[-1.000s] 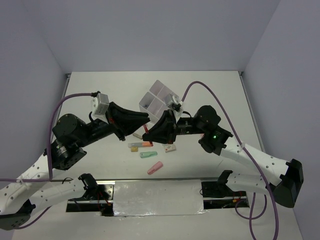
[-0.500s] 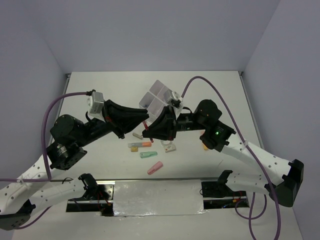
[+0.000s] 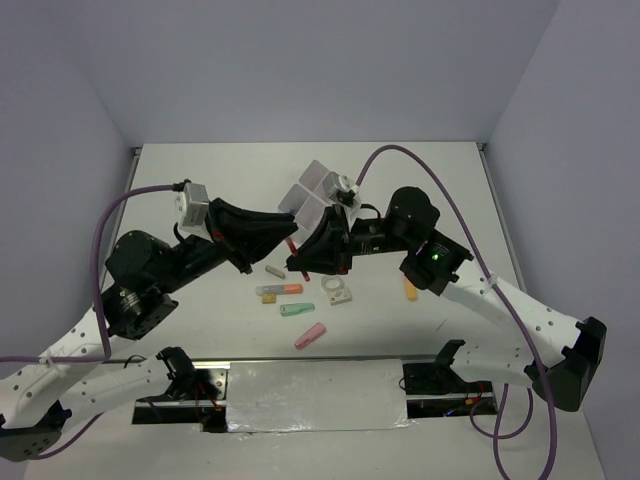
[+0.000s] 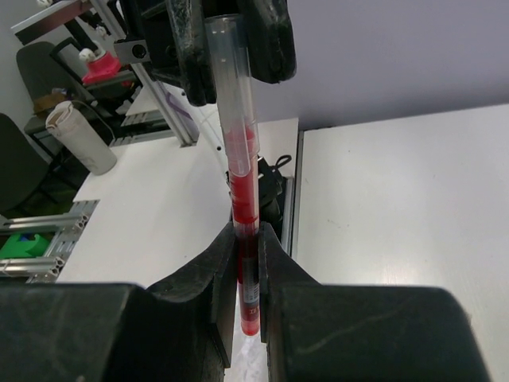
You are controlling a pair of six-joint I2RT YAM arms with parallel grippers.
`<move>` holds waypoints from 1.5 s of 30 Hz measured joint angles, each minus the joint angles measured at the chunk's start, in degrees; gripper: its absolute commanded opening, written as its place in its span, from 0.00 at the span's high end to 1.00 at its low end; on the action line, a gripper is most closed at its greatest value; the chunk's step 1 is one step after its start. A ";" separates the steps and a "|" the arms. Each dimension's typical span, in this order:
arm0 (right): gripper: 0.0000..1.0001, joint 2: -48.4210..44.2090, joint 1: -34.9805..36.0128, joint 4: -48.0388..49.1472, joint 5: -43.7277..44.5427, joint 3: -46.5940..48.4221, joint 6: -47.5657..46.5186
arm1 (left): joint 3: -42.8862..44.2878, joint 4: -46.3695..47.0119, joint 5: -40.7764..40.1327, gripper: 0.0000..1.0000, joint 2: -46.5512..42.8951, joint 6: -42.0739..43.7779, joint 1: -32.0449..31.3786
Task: Sort the stationery into containers
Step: Close the pen cap on the pen.
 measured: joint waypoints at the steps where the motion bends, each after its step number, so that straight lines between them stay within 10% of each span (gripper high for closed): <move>1: 1.00 0.04 -0.22 -0.44 -0.15 0.02 -0.02 | -0.39 0.31 -0.07 1.00 0.02 -0.02 0.09; 32: 1.00 3.15 -2.86 -8.44 -5.38 5.66 -2.95 | -12.11 18.53 0.07 1.00 -0.02 -6.32 1.99; 33: 1.00 3.15 -2.89 -8.46 -5.42 5.66 -2.95 | -11.67 17.97 -0.17 0.97 -0.02 -6.29 1.99; 35: 1.00 3.15 -2.97 -8.07 -5.14 5.44 -2.93 | -10.10 15.78 -1.51 0.60 -0.07 -5.99 1.97; 37: 1.00 3.15 -3.04 -4.26 -3.43 4.20 -3.02 | -7.96 9.75 -3.10 0.01 -0.50 -5.18 1.79; 45: 1.00 0.48 -3.50 9.68 4.42 -3.87 -4.79 | -3.96 -17.49 -10.82 0.00 0.04 -1.77 0.48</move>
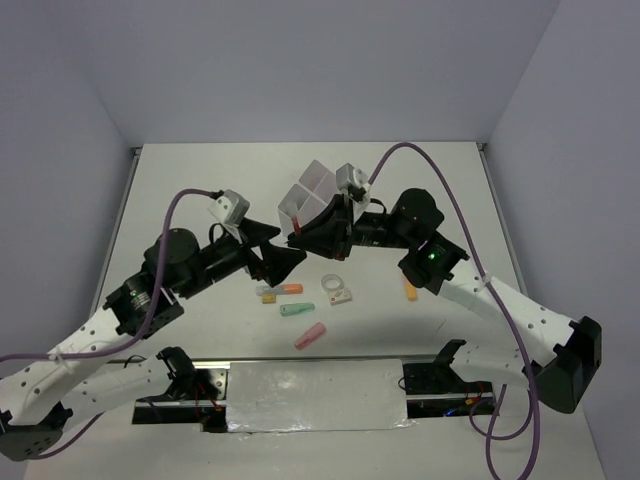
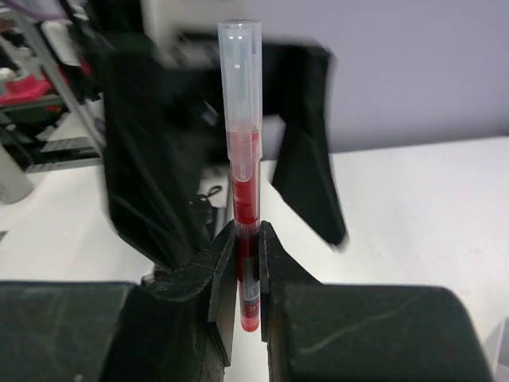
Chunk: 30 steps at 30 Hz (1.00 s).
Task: Sort the stationery into containers
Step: Place the pen in the storage box.
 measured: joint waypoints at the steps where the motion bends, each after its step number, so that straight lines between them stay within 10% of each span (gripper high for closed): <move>1: 1.00 0.02 0.04 -0.02 0.96 -0.50 -0.42 | 0.81 -0.83 -0.52 0.01 -0.72 0.46 0.00; 12: 1.00 5.88 -1.40 11.13 16.02 -5.44 -6.05 | 7.63 -11.72 -13.16 0.01 -10.27 3.41 -0.02; 30: 0.96 42.88 -12.48 36.35 18.43 6.99 -6.29 | -10.49 -25.03 -16.39 0.01 -35.06 8.22 0.00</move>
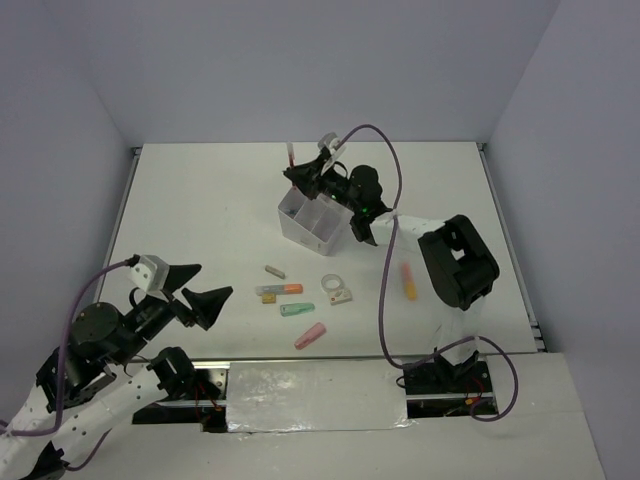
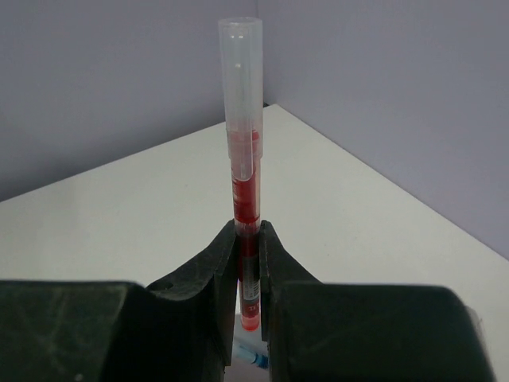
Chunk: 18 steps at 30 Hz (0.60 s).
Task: Sort the stationery into containers
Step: Place the pen in the storage box.
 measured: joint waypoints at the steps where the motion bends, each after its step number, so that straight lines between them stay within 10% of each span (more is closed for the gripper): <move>1: 0.95 0.87 -0.26 0.83 -0.15 0.11 0.42 | 0.00 0.22 0.11 0.01 -0.33 0.02 -0.02; 18: 0.80 8.76 -1.27 10.34 -2.10 -0.42 6.47 | -0.11 0.85 3.39 0.01 -0.24 1.27 -0.02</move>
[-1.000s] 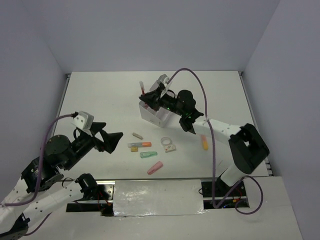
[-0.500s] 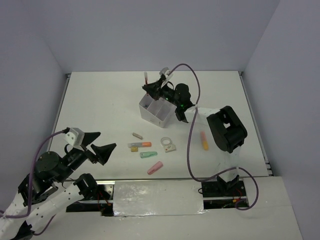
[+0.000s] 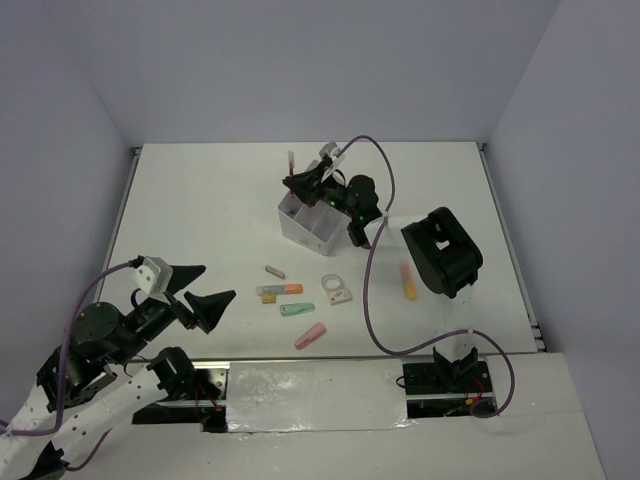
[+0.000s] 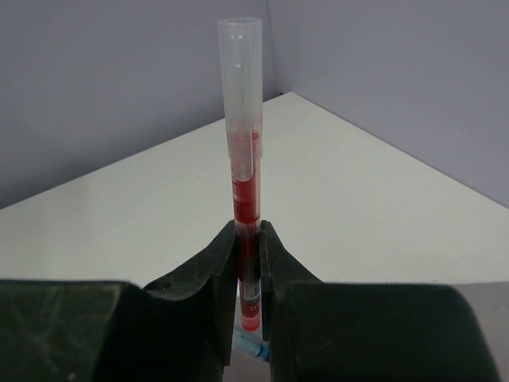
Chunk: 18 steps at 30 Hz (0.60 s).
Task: Sort the stationery into containers
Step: Place the pen in the storage box.
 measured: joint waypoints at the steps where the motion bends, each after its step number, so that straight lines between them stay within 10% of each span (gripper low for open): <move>1: 0.79 0.04 -0.02 0.50 -0.09 -0.20 0.28 | 0.00 0.02 0.09 0.01 0.00 0.00 0.00; 18: 0.60 0.44 -0.22 4.33 -0.13 -3.02 1.42 | 0.00 0.07 0.81 0.01 -0.13 0.04 0.00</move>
